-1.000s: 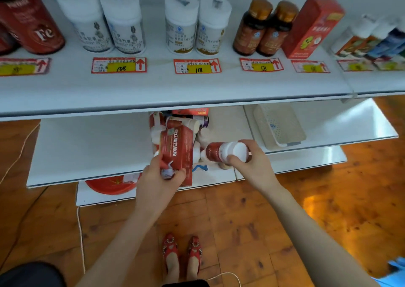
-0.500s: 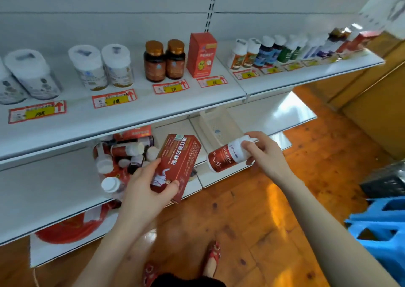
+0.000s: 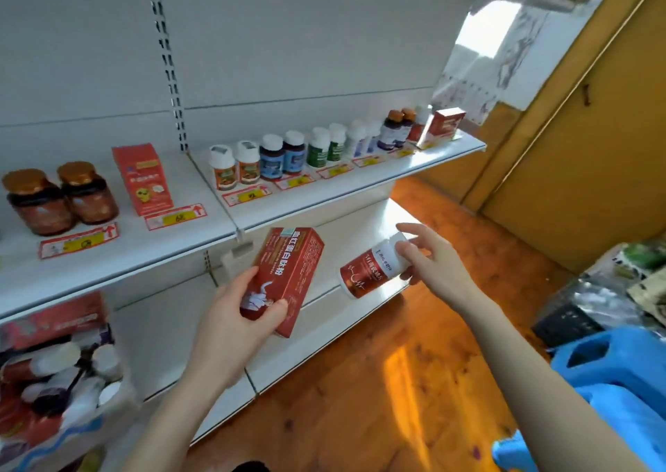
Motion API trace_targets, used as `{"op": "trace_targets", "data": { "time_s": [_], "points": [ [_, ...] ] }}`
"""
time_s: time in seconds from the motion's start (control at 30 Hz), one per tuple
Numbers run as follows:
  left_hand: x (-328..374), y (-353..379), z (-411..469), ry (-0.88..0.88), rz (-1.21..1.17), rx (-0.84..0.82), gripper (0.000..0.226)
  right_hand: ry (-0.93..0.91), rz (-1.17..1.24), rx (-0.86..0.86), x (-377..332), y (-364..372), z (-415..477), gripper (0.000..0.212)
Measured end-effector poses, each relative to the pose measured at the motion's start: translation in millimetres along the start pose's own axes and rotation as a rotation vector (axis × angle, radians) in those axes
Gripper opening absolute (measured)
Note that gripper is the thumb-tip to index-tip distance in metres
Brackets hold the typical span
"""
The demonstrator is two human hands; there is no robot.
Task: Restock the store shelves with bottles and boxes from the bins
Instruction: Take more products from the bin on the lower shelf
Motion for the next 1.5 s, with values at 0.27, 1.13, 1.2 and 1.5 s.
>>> {"op": "trace_targets", "data": {
  "time_s": [0.27, 1.13, 1.2, 1.5],
  "points": [
    [77.8, 95.4, 66.5, 0.209, 0.064, -0.092, 0.066, 0.005, 0.018, 0.145, 53.2, -103.6, 32.5, 0.024],
    [211.3, 299.2, 366.6, 0.261, -0.067, 0.035, 0.06, -0.099, -0.155, 0.153, 179.2, -267.9, 388.1, 0.043],
    [215.6, 302.7, 378.2, 0.254, -0.063, 0.119, 0.05, -0.176, -0.181, 0.075, 178.5, -271.5, 425.0, 0.041],
    [237.2, 321.0, 399.1, 0.141, 0.02, 0.417, 0.061, -0.395, -0.25, -0.276, 145.0, -249.7, 556.0, 0.044]
  ]
}}
Point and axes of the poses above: each hand's wrist, its own z-axis towards the middle knuckle, its own y-axis out of the palm, x = y × z, the point moved 5 cm from there along z, towards the middle knuckle, and after that the axes turned 3 degrees about -x, right-handed, at the moved point
